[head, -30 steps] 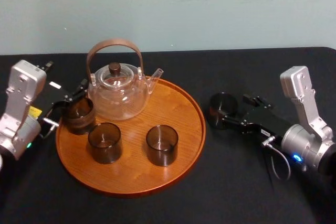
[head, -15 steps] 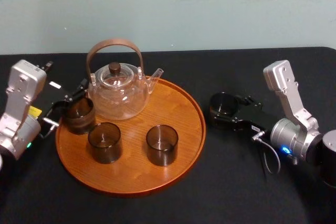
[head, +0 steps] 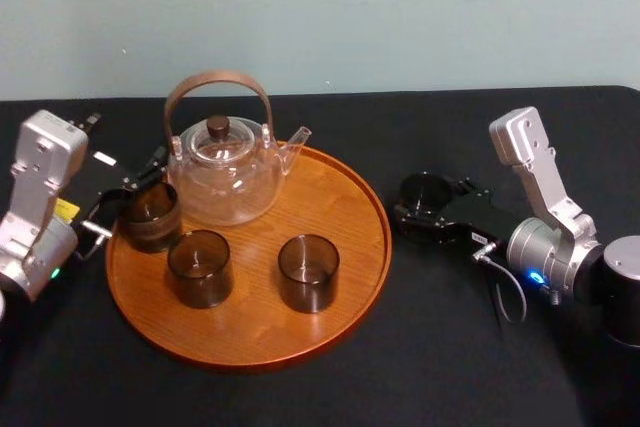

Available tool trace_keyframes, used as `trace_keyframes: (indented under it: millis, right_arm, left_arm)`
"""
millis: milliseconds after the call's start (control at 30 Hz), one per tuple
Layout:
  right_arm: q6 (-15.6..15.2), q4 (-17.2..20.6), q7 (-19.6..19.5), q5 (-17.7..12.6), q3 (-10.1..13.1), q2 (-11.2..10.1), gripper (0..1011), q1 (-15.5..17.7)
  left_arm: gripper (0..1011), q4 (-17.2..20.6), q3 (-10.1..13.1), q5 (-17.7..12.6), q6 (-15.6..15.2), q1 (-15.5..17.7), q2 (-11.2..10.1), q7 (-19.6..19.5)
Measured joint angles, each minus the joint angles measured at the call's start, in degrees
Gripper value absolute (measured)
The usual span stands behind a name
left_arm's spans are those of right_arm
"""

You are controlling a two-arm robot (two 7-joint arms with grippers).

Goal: Pick up the glass from the table and place it on the tray.

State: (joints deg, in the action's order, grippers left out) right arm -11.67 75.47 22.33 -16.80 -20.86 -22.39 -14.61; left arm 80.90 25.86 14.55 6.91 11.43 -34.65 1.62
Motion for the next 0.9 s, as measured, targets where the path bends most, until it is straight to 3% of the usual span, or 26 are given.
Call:
trace_keyframes:
  millis: [233, 433, 900]
  right_arm:
    - [0.0, 0.1, 0.0, 0.0, 0.1, 0.0, 1002, 0.1]
    - [0.1, 0.1, 0.0, -0.1, 0.1, 0.0, 904, 0.1]
    - [0.1, 0.2, 0.0, -0.1, 0.1, -0.1, 904, 0.1]
  left_arm:
    - [1001, 0.0, 0.0, 0.0, 0.0, 0.0, 0.0, 0.0]
    - [1001, 0.0, 0.0, 0.0, 0.0, 0.0, 0.0, 0.0]
    - [1001, 0.0, 0.0, 0.0, 0.0, 0.0, 0.0, 0.0]
